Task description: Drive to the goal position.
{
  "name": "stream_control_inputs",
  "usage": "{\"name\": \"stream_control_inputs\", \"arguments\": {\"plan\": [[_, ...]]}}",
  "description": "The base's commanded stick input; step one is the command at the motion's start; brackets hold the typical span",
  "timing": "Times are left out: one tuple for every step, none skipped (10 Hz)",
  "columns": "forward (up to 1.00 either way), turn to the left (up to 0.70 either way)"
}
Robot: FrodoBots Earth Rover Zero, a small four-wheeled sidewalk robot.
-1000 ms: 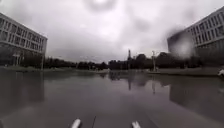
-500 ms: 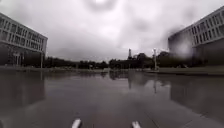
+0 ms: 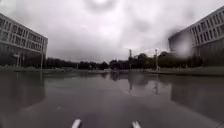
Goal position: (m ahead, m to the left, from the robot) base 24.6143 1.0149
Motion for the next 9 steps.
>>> {"name": "stream_control_inputs", "arguments": {"plan": [[0.70,0.00],[0.70,0.00],[0.70,0.00],[0.70,0.00],[0.70,0.00],[0.70,0.00],[0.70,0.00],[0.70,0.00],[0.70,0.00]]}}
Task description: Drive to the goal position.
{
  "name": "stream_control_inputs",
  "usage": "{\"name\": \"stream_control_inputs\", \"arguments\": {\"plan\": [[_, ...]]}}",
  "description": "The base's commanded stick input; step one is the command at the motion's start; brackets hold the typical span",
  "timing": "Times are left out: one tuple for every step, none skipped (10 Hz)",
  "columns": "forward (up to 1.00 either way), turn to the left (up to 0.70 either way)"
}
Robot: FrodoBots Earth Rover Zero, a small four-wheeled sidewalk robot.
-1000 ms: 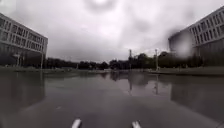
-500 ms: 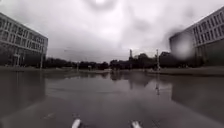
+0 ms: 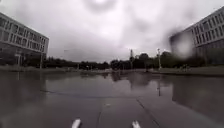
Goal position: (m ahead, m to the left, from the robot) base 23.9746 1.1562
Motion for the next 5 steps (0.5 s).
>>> {"name": "stream_control_inputs", "arguments": {"plan": [[0.70,0.00],[0.70,0.00],[0.70,0.00],[0.70,0.00],[0.70,0.00]]}}
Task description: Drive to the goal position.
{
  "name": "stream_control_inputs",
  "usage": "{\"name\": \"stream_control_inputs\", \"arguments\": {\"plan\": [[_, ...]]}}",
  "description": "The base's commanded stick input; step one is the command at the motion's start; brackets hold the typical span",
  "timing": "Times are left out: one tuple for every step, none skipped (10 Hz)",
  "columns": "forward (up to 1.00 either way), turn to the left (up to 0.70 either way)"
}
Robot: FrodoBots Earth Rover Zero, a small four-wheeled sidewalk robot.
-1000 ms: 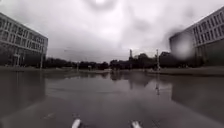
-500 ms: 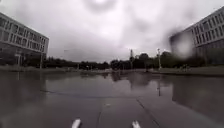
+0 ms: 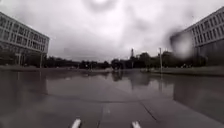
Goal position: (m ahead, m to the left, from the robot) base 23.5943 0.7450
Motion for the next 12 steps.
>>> {"name": "stream_control_inputs", "arguments": {"plan": [[0.70,0.00],[0.70,0.00],[0.70,0.00],[0.70,0.00],[0.70,0.00],[0.70,0.00],[0.70,0.00],[0.70,0.00],[0.70,0.00],[0.70,0.00],[0.70,0.00],[0.70,0.00]]}}
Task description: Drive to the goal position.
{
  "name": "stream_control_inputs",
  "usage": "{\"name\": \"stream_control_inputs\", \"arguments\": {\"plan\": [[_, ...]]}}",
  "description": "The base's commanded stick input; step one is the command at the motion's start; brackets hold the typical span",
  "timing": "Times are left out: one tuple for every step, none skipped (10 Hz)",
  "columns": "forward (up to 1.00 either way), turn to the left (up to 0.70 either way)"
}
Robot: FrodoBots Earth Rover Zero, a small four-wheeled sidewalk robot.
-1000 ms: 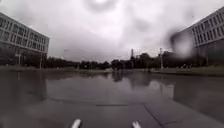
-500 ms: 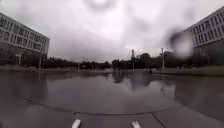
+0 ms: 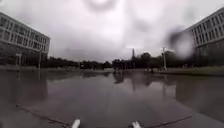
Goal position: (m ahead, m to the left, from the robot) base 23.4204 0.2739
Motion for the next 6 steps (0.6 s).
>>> {"name": "stream_control_inputs", "arguments": {"plan": [[0.70,0.00],[0.70,0.00],[0.70,0.00],[0.70,0.00],[0.70,0.00],[0.70,0.00]]}}
